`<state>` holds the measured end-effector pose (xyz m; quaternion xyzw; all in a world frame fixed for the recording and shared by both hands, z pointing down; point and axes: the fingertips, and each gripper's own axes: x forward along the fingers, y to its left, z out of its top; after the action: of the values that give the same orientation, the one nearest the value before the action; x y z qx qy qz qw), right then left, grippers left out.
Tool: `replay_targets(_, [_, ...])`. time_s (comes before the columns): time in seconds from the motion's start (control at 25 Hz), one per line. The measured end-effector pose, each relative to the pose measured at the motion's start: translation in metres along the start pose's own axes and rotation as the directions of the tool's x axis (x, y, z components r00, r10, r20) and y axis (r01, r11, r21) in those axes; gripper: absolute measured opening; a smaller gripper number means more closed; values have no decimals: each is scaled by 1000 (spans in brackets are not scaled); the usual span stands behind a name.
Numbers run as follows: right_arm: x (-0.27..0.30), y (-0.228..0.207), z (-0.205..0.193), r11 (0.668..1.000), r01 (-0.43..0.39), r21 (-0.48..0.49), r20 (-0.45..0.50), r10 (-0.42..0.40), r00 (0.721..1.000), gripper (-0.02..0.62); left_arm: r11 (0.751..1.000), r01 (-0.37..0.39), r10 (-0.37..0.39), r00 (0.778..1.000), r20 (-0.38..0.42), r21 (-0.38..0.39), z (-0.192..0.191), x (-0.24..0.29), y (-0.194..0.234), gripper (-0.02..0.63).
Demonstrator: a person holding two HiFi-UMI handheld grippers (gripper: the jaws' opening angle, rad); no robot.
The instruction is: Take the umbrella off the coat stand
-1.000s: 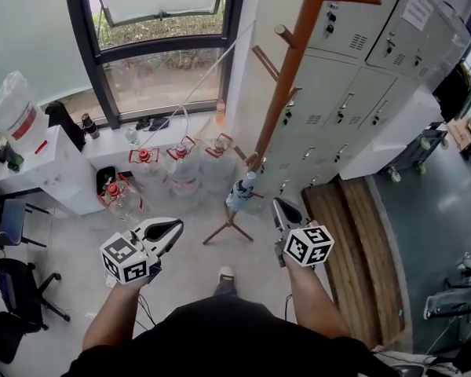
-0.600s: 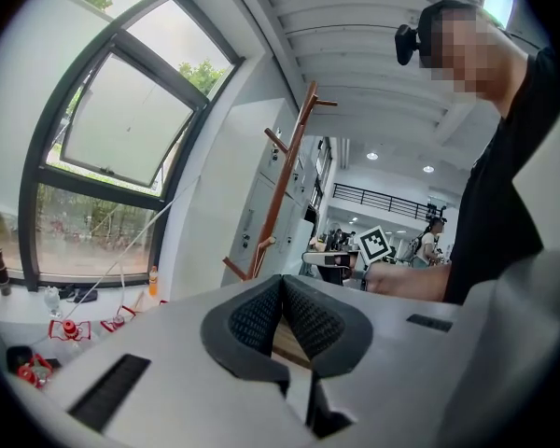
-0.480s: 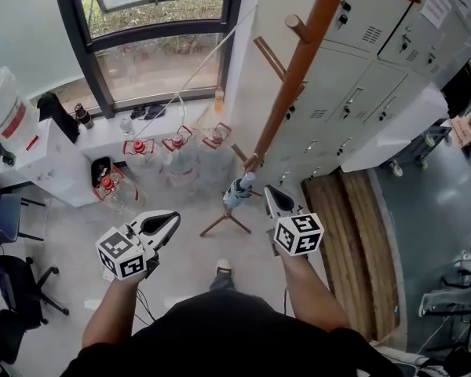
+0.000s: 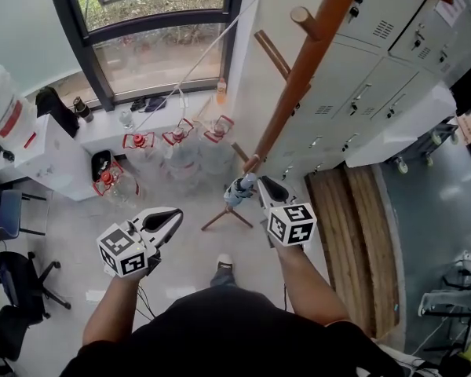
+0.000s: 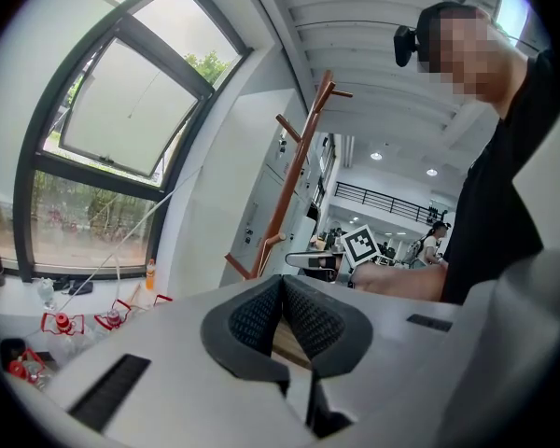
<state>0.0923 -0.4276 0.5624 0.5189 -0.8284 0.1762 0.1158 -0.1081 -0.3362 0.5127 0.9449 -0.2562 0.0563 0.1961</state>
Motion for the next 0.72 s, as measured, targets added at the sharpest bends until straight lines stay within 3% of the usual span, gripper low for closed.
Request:
replay_targets(0.56, [44, -10, -3, 998, -37, 45, -33, 39, 999, 74, 999, -2, 2, 1000, -8, -49, 3, 25, 22, 21])
replay_targets(0.72, [51, -14, -4, 999, -12, 43, -38, 13, 999, 74, 997, 3, -3, 1000, 2, -72, 0, 26, 26, 21])
